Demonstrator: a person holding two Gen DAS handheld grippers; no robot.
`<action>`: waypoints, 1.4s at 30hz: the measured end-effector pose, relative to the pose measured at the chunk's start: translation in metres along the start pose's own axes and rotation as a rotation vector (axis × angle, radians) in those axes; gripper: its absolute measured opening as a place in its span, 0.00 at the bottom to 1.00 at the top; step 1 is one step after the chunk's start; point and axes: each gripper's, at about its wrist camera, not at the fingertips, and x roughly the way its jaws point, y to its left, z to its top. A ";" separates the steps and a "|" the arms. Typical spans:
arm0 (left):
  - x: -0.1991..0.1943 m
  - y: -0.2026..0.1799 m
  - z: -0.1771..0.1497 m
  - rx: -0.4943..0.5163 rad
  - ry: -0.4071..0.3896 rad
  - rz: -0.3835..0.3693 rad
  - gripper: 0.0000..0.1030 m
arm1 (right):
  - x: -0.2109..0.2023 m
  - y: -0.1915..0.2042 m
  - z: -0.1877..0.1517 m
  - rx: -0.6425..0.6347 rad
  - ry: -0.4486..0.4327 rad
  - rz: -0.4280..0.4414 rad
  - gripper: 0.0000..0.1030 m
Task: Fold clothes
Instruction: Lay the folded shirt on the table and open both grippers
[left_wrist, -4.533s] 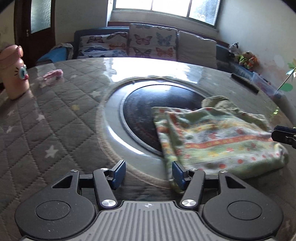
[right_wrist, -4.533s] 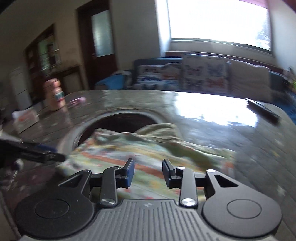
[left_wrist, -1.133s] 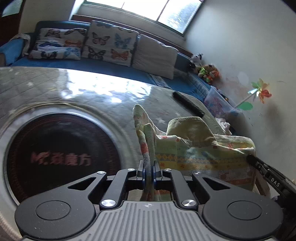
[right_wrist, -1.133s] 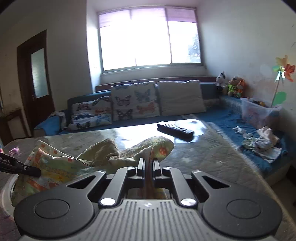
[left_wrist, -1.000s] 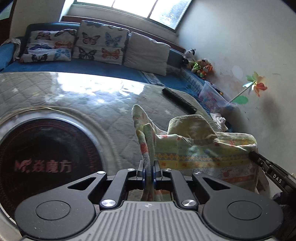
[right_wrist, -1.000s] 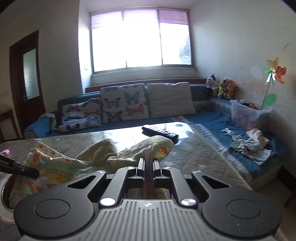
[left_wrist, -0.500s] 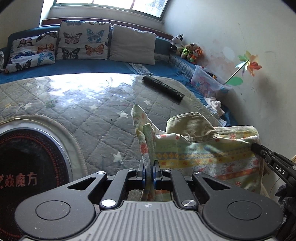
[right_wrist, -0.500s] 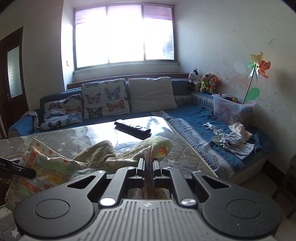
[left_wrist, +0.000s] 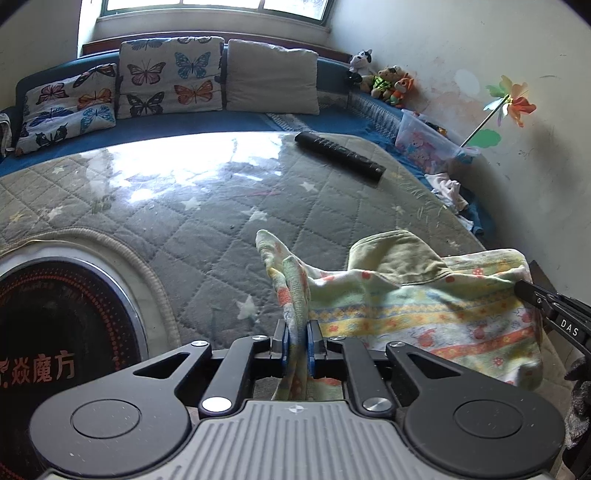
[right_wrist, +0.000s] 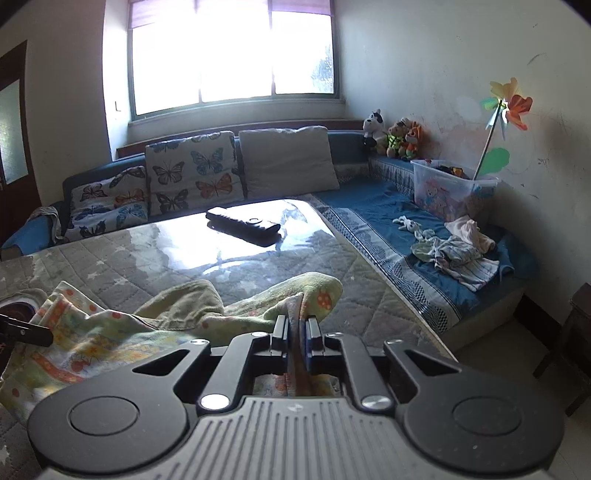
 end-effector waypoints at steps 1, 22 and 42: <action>0.001 0.000 -0.001 0.003 0.004 0.003 0.11 | 0.001 -0.001 -0.001 0.008 0.007 -0.002 0.08; -0.006 -0.006 -0.013 0.063 -0.013 0.049 0.57 | -0.009 0.018 -0.014 -0.034 0.028 0.052 0.58; -0.009 -0.017 -0.053 0.215 -0.027 0.108 0.80 | -0.022 0.076 -0.055 -0.148 0.068 0.129 0.87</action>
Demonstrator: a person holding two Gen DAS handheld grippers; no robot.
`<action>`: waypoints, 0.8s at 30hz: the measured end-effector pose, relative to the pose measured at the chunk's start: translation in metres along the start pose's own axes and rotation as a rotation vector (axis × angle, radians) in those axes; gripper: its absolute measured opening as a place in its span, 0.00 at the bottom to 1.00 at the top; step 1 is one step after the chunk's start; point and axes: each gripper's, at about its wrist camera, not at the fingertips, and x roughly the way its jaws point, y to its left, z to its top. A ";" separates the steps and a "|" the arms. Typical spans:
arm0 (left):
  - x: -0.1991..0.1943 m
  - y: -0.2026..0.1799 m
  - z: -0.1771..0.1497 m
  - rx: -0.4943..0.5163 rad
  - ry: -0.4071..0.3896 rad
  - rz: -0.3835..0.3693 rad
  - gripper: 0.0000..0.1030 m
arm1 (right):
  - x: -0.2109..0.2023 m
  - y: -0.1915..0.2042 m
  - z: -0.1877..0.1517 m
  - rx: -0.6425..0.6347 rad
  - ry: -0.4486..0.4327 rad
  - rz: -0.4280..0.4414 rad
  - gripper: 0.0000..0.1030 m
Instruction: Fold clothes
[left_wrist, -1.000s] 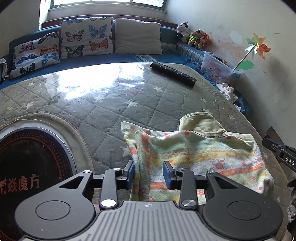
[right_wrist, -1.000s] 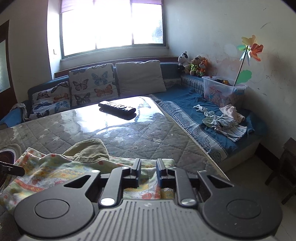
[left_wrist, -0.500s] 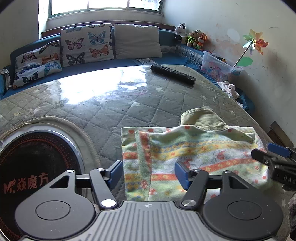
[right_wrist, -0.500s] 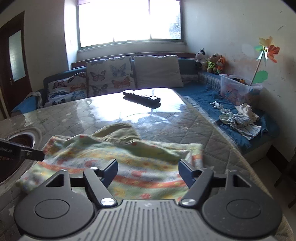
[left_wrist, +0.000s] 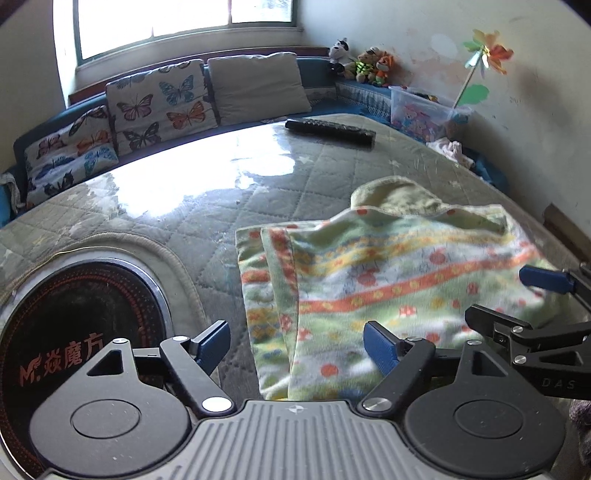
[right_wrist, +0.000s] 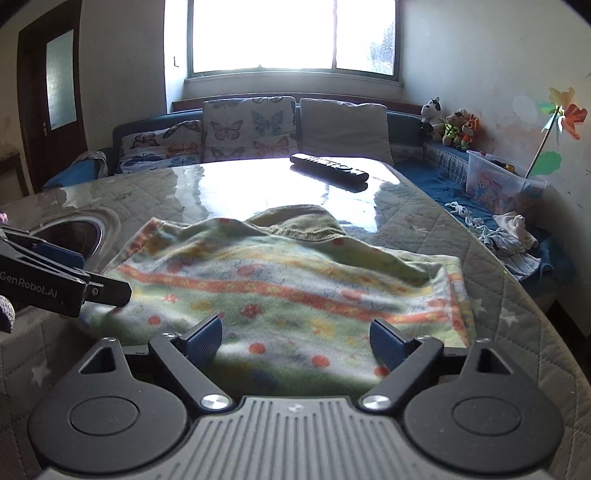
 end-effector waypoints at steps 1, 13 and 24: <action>0.001 -0.001 -0.002 0.007 0.000 0.003 0.81 | 0.000 0.001 -0.002 -0.006 0.000 -0.002 0.87; -0.012 0.002 -0.009 -0.007 -0.023 0.013 0.95 | -0.004 0.019 -0.011 -0.030 -0.007 0.020 0.95; -0.028 -0.004 -0.020 0.013 -0.061 -0.013 1.00 | -0.024 0.018 -0.019 0.009 -0.019 -0.003 1.00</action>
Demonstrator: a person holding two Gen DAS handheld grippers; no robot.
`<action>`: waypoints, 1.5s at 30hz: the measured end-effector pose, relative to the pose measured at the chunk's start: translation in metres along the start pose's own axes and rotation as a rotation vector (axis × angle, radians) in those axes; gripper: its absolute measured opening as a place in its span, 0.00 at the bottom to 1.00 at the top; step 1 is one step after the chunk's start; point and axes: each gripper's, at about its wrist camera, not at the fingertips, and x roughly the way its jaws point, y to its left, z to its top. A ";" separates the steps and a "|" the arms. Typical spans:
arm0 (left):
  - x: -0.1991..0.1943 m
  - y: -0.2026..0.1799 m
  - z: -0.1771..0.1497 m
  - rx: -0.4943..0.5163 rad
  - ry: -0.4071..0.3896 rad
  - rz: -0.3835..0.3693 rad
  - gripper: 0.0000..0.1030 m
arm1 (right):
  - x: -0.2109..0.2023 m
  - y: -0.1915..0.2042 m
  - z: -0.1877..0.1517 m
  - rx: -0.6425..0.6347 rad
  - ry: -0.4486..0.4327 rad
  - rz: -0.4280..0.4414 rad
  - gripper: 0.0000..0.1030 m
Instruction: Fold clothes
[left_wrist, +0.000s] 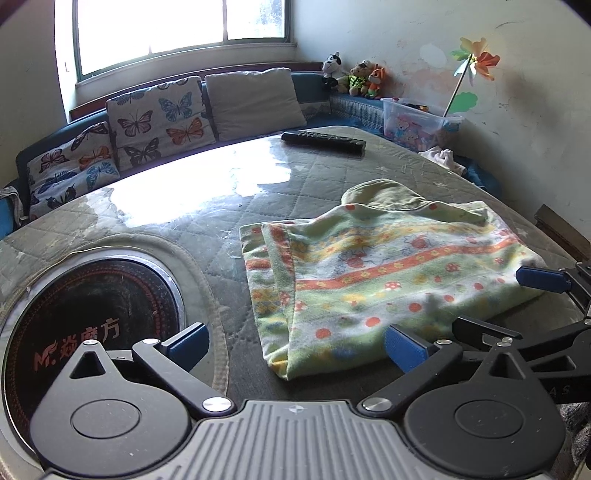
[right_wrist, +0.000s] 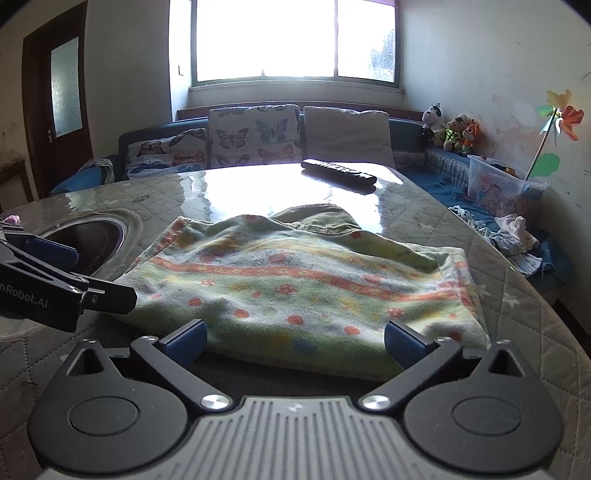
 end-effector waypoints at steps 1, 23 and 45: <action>-0.002 0.000 -0.001 -0.002 -0.003 -0.004 1.00 | -0.001 0.000 0.000 0.001 0.000 -0.005 1.00; -0.031 -0.008 -0.031 0.045 0.013 -0.017 1.00 | -0.024 0.017 -0.022 0.073 0.036 -0.089 1.00; -0.046 -0.018 -0.055 0.086 0.031 -0.049 1.00 | -0.037 0.027 -0.039 0.104 0.076 -0.126 1.00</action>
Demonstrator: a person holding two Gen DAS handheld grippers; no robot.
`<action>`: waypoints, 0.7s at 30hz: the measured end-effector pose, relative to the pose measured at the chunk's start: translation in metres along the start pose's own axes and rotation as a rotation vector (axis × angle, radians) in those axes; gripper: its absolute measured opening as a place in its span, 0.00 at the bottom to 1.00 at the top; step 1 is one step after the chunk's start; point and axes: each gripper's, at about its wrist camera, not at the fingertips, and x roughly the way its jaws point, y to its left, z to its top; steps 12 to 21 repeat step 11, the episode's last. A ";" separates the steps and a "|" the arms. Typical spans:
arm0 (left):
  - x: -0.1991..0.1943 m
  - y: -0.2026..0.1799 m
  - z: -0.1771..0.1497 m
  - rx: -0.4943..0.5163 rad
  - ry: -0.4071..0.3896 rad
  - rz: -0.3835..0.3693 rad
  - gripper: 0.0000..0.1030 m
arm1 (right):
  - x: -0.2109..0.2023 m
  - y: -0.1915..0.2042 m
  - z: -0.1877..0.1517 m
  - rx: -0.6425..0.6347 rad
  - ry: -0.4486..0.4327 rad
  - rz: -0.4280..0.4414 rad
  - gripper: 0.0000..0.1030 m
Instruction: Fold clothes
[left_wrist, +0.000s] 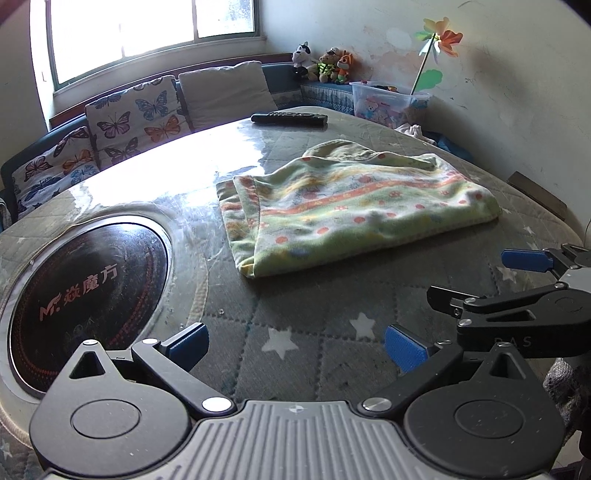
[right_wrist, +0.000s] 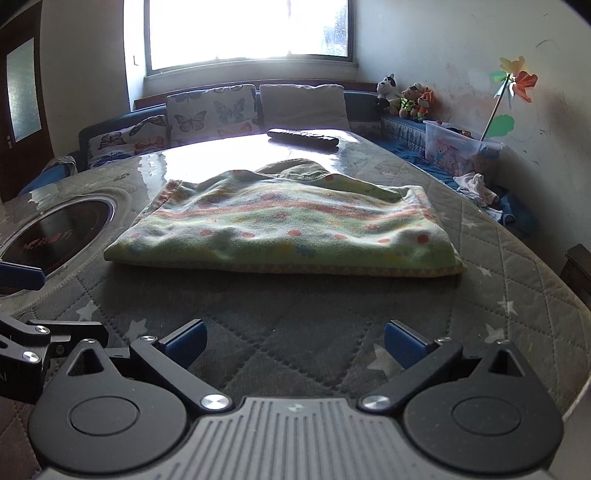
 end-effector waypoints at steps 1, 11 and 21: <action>0.000 -0.001 -0.001 0.002 0.001 -0.001 1.00 | 0.000 0.000 -0.001 0.001 0.001 -0.002 1.00; -0.005 -0.008 -0.006 0.023 -0.001 -0.008 1.00 | -0.004 0.000 -0.005 0.017 0.001 -0.013 1.00; -0.005 -0.008 -0.006 0.023 -0.001 -0.008 1.00 | -0.004 0.000 -0.005 0.017 0.001 -0.013 1.00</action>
